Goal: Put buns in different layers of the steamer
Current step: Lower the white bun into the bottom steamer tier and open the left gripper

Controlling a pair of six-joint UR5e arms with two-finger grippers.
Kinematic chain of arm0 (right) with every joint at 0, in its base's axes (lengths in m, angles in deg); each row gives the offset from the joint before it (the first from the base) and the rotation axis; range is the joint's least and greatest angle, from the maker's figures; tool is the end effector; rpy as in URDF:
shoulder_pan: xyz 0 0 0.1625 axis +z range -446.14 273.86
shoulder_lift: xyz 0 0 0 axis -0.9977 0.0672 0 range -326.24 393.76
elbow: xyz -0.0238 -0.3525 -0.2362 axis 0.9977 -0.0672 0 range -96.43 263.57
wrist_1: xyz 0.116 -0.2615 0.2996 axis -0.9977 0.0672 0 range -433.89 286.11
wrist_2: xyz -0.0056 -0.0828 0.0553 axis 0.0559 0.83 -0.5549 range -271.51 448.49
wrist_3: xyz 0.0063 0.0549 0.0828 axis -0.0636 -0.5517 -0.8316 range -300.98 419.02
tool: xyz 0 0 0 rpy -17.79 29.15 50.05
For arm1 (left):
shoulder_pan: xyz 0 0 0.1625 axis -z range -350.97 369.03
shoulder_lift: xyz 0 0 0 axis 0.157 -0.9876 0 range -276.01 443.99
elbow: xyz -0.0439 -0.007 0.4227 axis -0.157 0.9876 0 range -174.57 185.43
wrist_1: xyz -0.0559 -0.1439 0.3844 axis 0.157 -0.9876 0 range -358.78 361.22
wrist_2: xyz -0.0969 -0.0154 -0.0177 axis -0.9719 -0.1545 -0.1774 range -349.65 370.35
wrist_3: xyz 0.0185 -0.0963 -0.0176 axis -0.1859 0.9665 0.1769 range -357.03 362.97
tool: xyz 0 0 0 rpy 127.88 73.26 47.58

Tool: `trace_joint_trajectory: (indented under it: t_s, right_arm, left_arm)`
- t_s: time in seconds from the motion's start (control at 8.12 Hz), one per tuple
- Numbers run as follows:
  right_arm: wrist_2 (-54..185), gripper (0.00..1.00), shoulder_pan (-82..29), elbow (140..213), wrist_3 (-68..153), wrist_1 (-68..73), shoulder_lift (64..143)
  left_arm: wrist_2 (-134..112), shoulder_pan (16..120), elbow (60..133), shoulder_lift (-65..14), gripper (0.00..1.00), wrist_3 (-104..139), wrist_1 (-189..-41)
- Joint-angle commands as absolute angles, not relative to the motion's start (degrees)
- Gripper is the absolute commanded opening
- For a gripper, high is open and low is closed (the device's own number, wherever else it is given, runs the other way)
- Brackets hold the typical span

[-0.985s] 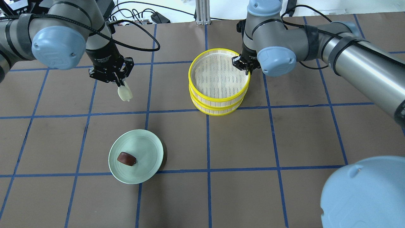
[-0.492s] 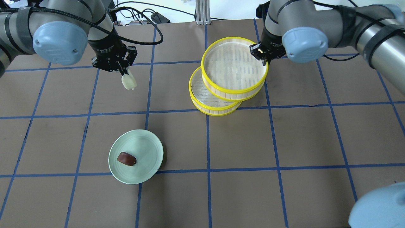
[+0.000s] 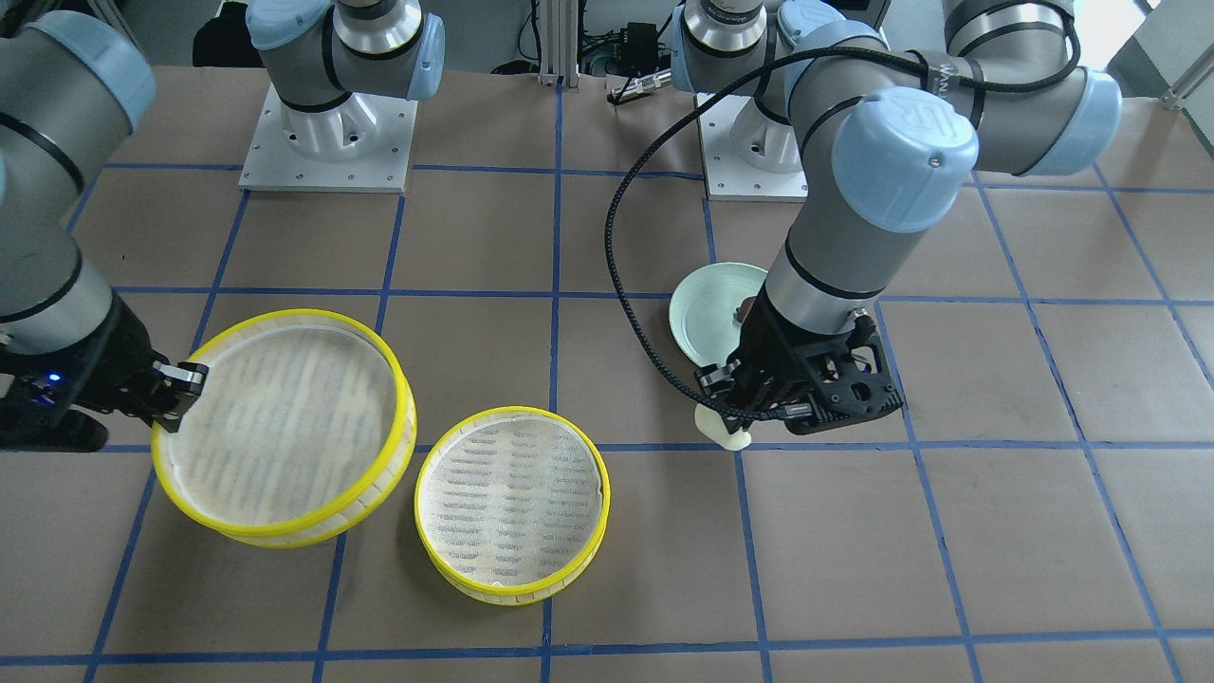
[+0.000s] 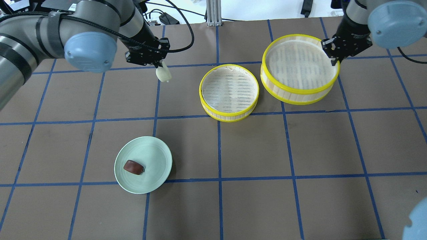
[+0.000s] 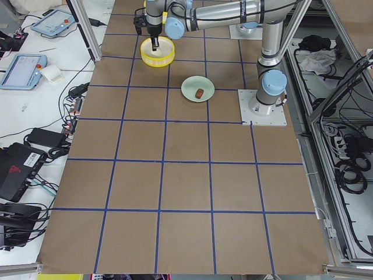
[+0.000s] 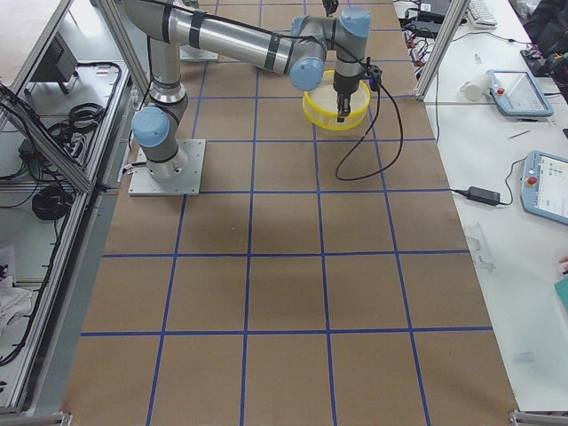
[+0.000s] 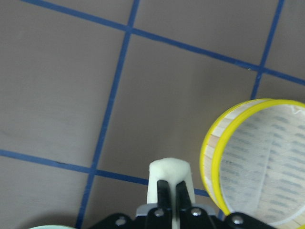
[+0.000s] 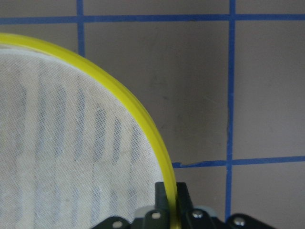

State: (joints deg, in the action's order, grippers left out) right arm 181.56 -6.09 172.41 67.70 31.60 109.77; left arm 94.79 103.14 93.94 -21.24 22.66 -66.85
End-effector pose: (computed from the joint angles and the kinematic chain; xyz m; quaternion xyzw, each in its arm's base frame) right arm 0.0242 -0.6027 0.3931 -0.0117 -0.9993 0.0186 0.0302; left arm -0.1860 -0.5937 0.3955 0.1316 -0.9875 0.0597 0.0621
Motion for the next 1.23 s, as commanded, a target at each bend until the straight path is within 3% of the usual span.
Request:
trace_joint_trajectory:
  t_s: [0.0,0.98,1.11]
  right_arm:
    - [183.76,0.0,-10.91,172.34,71.41,29.11,111.1]
    - [183.32,0.0,-12.14,172.43,74.05,30.87,110.58]
    - [183.23,0.0,-12.14,172.52,74.05,30.87,110.58]
  left_arm:
    - [89.21,108.59,94.02,-26.55,0.0,26.25,-56.38]
    - [79.79,112.3,94.11,-36.68,0.03,31.26,-47.56]
    - [79.79,112.3,94.2,-36.77,0.3,31.36,-47.56]
